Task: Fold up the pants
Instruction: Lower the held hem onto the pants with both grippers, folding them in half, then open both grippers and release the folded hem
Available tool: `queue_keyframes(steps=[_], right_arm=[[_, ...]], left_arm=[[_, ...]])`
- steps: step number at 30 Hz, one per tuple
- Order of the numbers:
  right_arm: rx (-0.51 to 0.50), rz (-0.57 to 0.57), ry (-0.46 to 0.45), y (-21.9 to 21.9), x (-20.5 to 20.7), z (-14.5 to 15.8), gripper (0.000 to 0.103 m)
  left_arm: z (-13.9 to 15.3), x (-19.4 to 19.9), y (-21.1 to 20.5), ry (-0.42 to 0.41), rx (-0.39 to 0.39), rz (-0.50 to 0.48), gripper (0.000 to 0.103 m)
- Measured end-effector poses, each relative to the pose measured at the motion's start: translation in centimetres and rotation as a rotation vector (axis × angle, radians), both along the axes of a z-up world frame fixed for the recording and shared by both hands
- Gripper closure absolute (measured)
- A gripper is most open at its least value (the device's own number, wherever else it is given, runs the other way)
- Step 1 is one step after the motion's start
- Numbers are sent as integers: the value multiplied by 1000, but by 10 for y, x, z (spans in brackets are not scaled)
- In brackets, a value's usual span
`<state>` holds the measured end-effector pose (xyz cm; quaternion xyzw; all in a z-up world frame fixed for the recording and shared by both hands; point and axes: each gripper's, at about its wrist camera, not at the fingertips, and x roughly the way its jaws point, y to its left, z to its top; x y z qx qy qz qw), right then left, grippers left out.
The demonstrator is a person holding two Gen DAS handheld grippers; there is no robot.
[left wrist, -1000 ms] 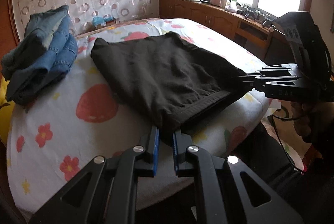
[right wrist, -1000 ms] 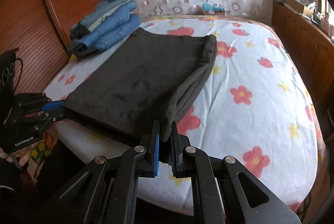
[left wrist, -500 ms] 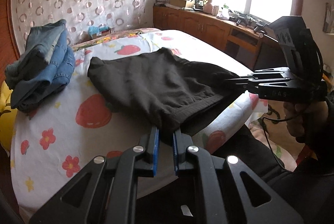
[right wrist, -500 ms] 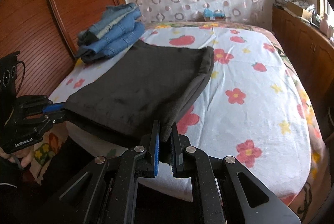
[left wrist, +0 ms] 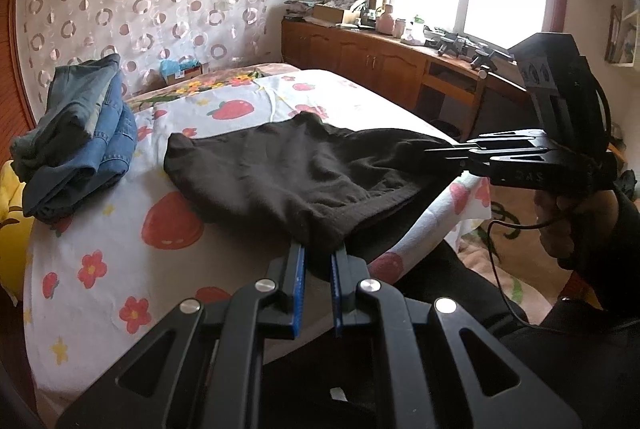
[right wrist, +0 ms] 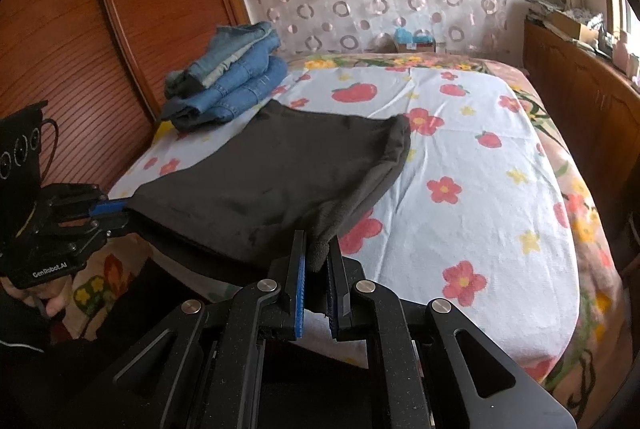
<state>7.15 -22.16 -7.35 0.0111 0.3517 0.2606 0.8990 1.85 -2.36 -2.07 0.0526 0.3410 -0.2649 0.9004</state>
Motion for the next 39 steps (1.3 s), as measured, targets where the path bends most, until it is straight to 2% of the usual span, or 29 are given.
queue_keyframes(steps=[14,20,30,39], right_arm=[[38,-20,-7,2,21,3,97],[48,-31,-7,5,36,4,97],[48,-44,-78,13,64,28,97],[22,-58,-70,24,92,26,97]], left_arm=[[0,8,3,-1,-5,27,94],[5,25,4,-25,-1,47,94],[27,48,8,-77,-15,76,94],[28,73,12,-87,17,110,93]])
